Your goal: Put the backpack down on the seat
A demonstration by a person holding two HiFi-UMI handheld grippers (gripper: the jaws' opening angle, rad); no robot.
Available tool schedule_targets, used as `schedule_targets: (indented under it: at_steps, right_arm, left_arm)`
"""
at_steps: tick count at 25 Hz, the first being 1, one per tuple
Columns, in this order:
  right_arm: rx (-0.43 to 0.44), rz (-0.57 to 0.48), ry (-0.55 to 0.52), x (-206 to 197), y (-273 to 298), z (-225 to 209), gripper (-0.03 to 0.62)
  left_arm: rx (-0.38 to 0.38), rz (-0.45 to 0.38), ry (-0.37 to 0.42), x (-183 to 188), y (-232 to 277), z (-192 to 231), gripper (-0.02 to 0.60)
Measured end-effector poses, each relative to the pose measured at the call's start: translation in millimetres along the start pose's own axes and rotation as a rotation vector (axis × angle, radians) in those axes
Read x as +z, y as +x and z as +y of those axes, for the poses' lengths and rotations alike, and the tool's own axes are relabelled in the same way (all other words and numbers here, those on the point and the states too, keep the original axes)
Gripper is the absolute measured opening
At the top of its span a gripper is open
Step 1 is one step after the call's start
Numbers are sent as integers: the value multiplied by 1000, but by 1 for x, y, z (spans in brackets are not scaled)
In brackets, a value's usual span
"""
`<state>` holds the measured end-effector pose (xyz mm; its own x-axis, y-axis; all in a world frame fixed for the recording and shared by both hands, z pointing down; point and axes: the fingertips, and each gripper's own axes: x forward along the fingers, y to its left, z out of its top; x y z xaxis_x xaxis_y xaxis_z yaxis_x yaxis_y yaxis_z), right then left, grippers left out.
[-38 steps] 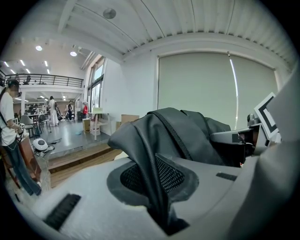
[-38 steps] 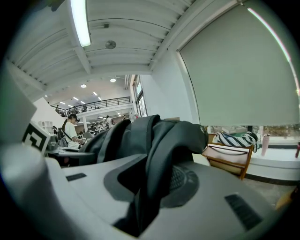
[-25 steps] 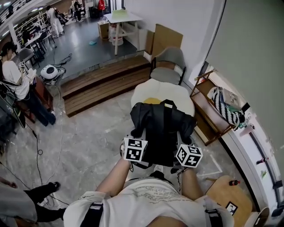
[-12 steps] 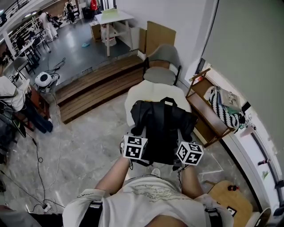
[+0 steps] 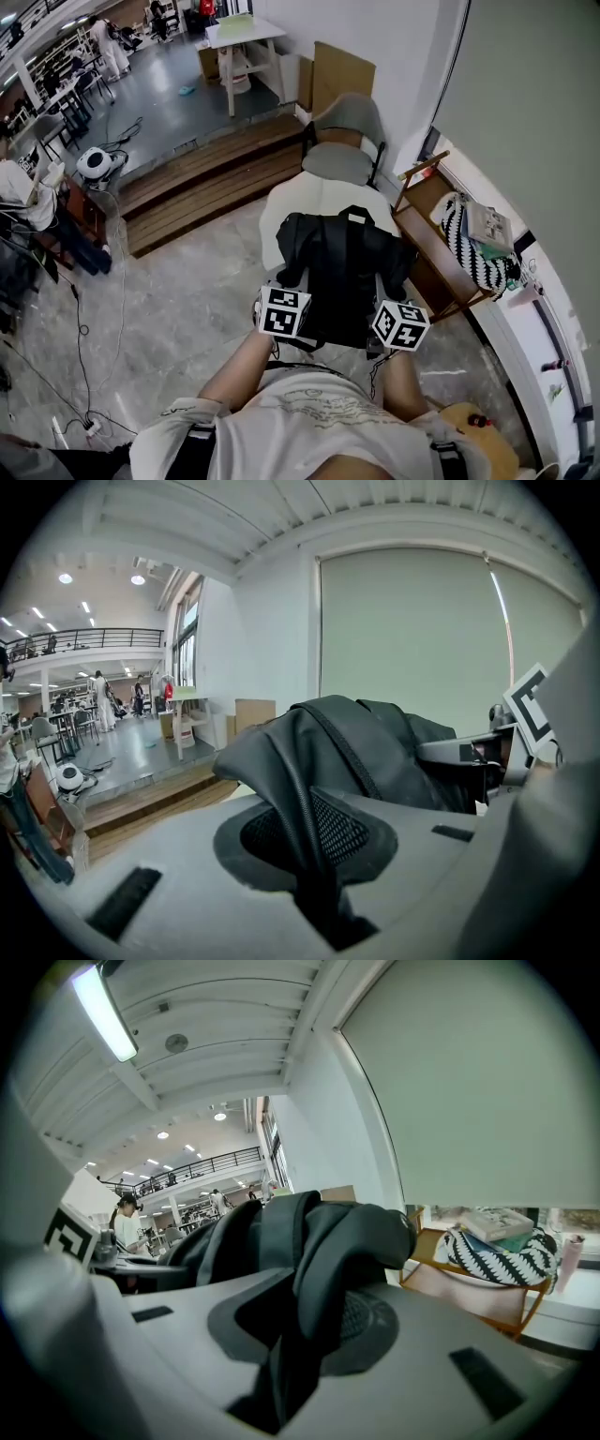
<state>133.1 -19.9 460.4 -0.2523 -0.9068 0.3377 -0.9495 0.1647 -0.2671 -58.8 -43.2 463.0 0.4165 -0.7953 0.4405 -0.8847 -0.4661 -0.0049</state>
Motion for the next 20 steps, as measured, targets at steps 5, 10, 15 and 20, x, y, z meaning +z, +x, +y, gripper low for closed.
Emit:
schedule_targets:
  at_steps: [5, 10, 15, 20]
  right_arm:
    - [20, 20, 12, 1, 15, -10, 84]
    - [27, 29, 22, 6, 32, -16, 84]
    - [17, 20, 23, 6, 53, -20, 84]
    - [-17, 1, 31, 28, 86, -26, 84]
  left_arm:
    - [11, 22, -2, 2, 15, 2, 57]
    - [9, 41, -1, 7, 28, 7, 57]
    - [-2, 32, -7, 5, 52, 18, 57]
    - [-49, 21, 9, 31, 87, 38, 57]
